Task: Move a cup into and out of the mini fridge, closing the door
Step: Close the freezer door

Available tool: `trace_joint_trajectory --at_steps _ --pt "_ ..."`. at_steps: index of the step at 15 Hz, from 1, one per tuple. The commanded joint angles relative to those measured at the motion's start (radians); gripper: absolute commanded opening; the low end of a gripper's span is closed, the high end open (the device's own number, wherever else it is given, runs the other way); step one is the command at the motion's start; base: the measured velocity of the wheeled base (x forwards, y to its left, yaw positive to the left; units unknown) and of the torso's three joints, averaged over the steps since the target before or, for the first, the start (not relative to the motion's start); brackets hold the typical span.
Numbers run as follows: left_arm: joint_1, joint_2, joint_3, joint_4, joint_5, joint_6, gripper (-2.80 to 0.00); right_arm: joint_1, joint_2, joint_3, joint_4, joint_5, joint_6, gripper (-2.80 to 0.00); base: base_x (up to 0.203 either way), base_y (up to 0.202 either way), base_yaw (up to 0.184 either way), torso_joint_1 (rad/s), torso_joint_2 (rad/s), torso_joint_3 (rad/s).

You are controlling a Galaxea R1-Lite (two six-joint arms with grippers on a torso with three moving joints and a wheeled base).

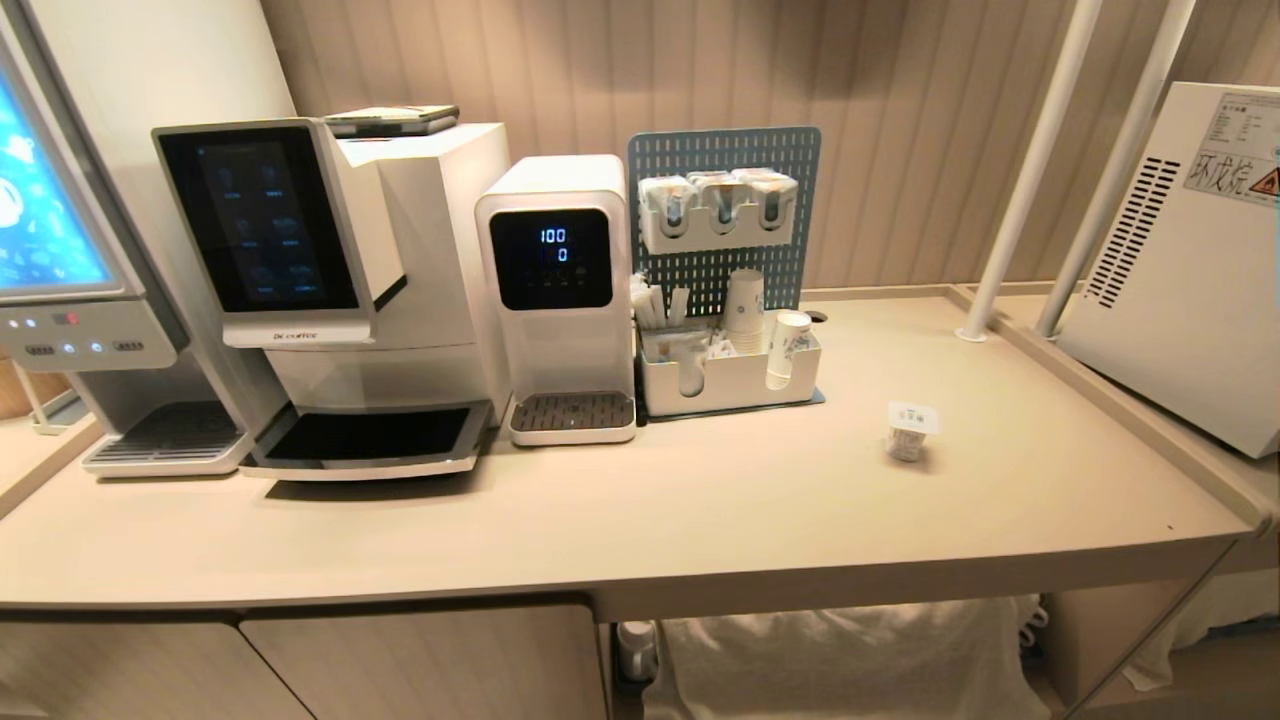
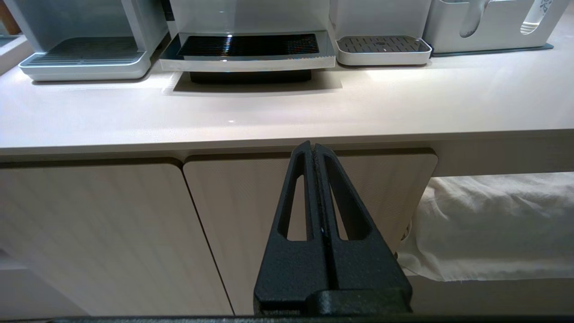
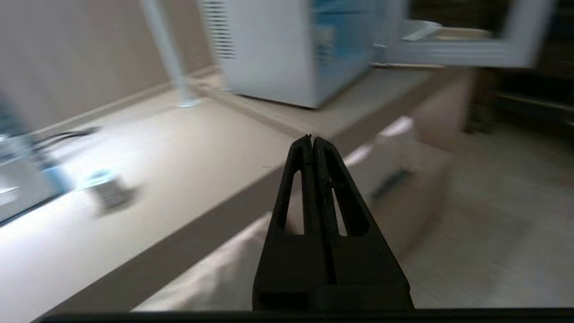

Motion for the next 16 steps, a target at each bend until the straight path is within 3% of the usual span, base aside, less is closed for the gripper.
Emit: trace_joint_trajectory --at_steps 1,2,5,9,13,16 --pt "0.0 0.002 0.002 0.0 0.0 0.0 -2.8 -0.009 -0.092 0.114 -0.077 0.312 -0.016 -2.8 0.0 0.0 0.0 0.0 0.0 0.0" --pt "0.0 0.002 0.002 0.0 0.0 0.0 -2.8 -0.011 -0.096 0.139 -0.08 0.418 -0.029 -2.8 0.0 0.0 0.0 0.0 0.0 0.0" --pt "0.0 0.002 0.002 0.0 0.0 0.0 -2.8 -0.012 -0.099 0.156 0.031 0.615 -0.092 -2.8 0.0 0.0 0.0 0.0 0.0 0.0" --pt "0.0 0.002 0.002 0.0 0.0 0.0 -2.8 -0.012 -0.098 0.113 0.191 0.651 -0.157 -2.8 0.0 0.0 0.0 0.0 0.0 0.0" --pt "0.0 0.002 0.002 0.0 0.0 0.0 -2.8 -0.011 -0.082 0.107 0.209 0.655 -0.172 -2.8 0.0 0.0 0.0 0.0 0.0 0.0" --pt "0.0 0.002 0.002 0.0 0.0 0.0 -2.8 -0.011 -0.098 0.103 0.229 0.652 -0.102 -2.8 0.0 0.0 0.0 0.0 0.0 0.0"
